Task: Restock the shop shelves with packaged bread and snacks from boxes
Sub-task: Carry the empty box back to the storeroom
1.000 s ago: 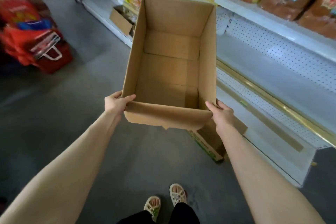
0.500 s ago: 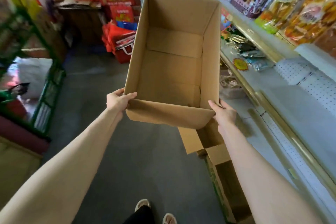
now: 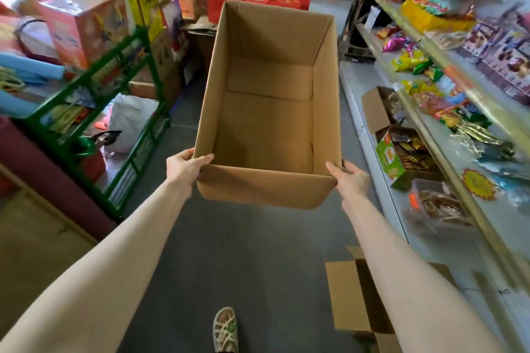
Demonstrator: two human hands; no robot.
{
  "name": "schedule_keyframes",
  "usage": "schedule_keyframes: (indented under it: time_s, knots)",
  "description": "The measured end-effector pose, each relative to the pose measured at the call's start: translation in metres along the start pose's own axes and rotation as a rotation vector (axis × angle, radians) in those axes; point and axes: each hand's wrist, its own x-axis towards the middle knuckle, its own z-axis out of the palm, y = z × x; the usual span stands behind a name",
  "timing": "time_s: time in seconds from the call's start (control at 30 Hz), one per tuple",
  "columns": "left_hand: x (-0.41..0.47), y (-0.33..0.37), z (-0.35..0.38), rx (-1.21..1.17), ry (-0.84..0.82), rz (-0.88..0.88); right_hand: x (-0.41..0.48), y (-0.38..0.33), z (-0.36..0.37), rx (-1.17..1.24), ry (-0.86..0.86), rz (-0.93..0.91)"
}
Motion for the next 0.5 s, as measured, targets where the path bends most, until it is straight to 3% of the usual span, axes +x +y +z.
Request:
schedule_keyframes:
  time_s: [0.5]
  knots:
    - [0.233,0.070,-0.016,-0.045,0.096,0.031,0.157,-0.054,0.223,-0.059,-0.073,-0.002]
